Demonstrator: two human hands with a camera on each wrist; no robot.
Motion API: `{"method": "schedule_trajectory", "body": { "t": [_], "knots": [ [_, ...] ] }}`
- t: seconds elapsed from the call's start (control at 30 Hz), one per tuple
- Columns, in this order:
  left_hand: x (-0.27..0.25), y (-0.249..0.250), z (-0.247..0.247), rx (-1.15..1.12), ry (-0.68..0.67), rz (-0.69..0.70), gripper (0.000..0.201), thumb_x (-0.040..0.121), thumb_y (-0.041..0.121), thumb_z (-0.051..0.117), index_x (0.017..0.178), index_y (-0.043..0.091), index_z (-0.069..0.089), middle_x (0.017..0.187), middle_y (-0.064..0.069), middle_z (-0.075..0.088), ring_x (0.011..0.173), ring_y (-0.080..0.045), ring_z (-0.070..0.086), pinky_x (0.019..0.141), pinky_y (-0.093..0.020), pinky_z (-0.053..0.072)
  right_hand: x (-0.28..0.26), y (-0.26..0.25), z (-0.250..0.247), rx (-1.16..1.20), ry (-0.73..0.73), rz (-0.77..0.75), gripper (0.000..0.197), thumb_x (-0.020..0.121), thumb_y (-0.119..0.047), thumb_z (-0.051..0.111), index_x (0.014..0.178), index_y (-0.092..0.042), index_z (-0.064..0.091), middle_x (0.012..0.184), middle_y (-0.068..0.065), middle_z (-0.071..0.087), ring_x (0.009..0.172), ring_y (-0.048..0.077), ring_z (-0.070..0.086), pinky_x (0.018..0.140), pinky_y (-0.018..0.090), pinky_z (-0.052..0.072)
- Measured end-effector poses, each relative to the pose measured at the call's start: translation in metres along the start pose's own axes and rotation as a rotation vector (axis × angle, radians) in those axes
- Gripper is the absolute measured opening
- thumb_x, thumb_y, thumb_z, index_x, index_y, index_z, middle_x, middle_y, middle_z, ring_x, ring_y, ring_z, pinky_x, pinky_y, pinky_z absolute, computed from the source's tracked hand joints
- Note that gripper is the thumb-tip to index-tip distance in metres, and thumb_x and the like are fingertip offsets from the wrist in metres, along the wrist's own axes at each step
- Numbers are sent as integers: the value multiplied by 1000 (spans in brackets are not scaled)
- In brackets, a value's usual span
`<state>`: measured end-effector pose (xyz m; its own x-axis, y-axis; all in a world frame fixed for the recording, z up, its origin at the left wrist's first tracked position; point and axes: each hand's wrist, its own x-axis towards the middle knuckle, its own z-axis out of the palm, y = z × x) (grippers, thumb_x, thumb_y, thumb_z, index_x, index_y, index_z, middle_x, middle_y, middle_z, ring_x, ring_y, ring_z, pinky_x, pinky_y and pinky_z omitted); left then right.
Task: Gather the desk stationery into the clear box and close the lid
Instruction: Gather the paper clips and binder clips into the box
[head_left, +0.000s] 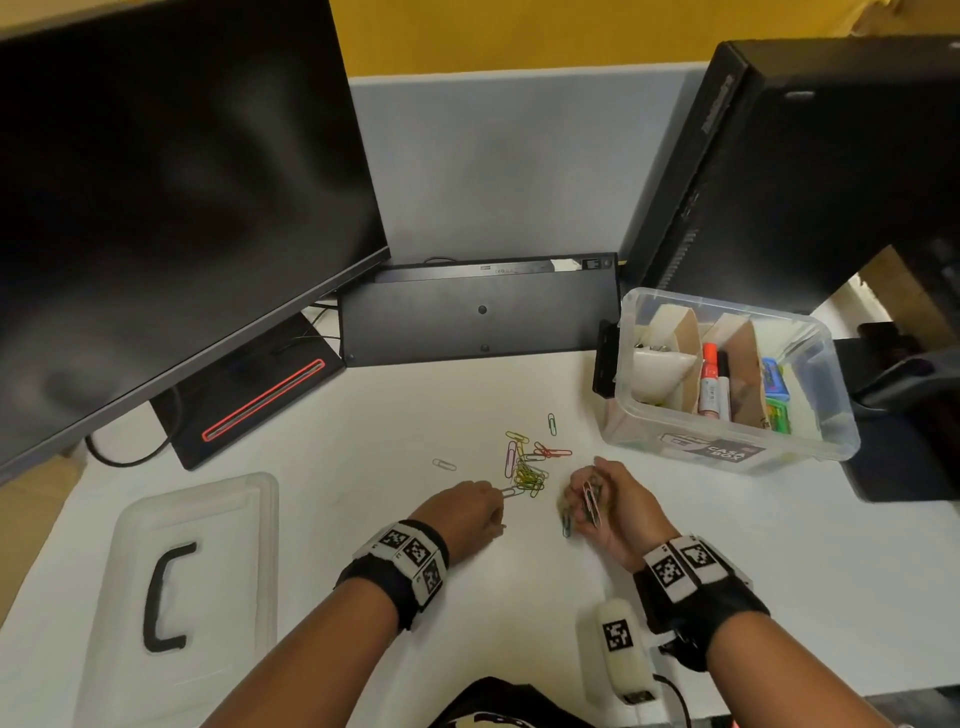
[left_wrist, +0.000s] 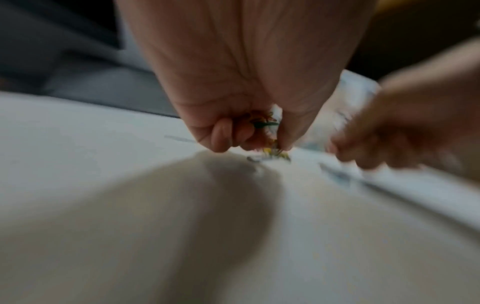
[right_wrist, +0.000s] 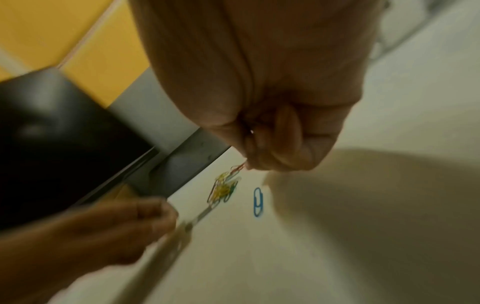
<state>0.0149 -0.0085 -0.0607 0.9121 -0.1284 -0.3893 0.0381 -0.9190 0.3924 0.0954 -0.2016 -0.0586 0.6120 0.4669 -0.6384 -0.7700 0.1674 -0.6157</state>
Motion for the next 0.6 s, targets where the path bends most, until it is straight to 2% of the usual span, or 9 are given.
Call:
{"method": "schedule_trajectory", "body": {
  "t": [0.07, 0.13, 0.17, 0.27, 0.33, 0.4, 0.47, 0.53, 0.6],
  "knots": [
    [0, 1, 2, 18, -20, -18, 20, 95, 26, 46, 103, 10, 55, 108, -7, 55, 97, -23, 53, 82, -32, 44, -3, -1, 0, -188, 68, 11, 31, 97, -15, 36, 72, -9, 54, 59, 6, 50, 44, 14, 43, 40, 23, 30],
    [0, 2, 5, 0, -16, -36, 21, 96, 26, 43, 103, 9, 53, 107, -7, 53, 95, -22, 52, 82, -32, 44, -3, -3, -3, -563, 111, -10, 25, 98, -10, 33, 82, -9, 52, 63, 3, 47, 47, 12, 41, 42, 21, 29],
    [-1, 1, 5, -59, 18, -51, 19, 96, 26, 42, 100, 11, 53, 103, -6, 52, 90, -19, 51, 79, -30, 43, -4, -2, -5, -786, 128, -20, 23, 99, -11, 32, 85, -10, 51, 67, 1, 48, 53, 12, 43, 47, 21, 33],
    [-9, -5, 0, -460, 151, -116, 18, 97, 26, 41, 83, 17, 46, 84, 0, 48, 71, -11, 42, 69, -25, 37, -9, 2, -2, -1284, 187, -78, 18, 99, -27, 39, 91, -11, 45, 79, -3, 53, 77, 19, 54, 72, 32, 43],
    [-16, -12, -5, -788, 202, -199, 18, 99, 26, 42, 88, 14, 50, 82, 1, 51, 71, -11, 44, 68, -25, 38, -14, 8, 9, -1459, 239, -69, 28, 94, -41, 47, 98, -13, 44, 85, -2, 60, 79, 20, 58, 72, 33, 44],
    [-21, -18, -8, -1169, 256, -268, 16, 97, 26, 46, 91, 15, 55, 82, -1, 53, 66, -12, 45, 64, -25, 39, -17, 18, 16, -1666, 280, -73, 36, 92, -46, 49, 108, -15, 41, 96, -1, 64, 86, 21, 62, 71, 32, 44],
    [-24, -20, -12, -1484, 334, -303, 13, 97, 19, 47, 96, 13, 58, 80, -3, 53, 64, -11, 45, 61, -24, 39, -16, 27, 18, -1773, 300, -128, 29, 96, -39, 43, 113, -16, 40, 97, -1, 65, 87, 21, 64, 68, 31, 44],
    [-26, -21, -15, -1727, 402, -302, 20, 97, 7, 42, 109, 8, 58, 77, -2, 54, 65, -11, 46, 61, -21, 40, -16, 33, 18, -1820, 304, -171, 20, 97, -26, 36, 113, -15, 41, 89, -1, 64, 75, 22, 61, 62, 30, 41],
    [-27, -23, -20, -1895, 451, -289, 24, 96, 1, 39, 111, 4, 57, 73, -3, 53, 65, -12, 48, 60, -21, 42, -15, 37, 17, -1849, 314, -184, 19, 95, -18, 35, 112, -14, 42, 82, -2, 62, 65, 21, 54, 58, 30, 38]
  ]
}}
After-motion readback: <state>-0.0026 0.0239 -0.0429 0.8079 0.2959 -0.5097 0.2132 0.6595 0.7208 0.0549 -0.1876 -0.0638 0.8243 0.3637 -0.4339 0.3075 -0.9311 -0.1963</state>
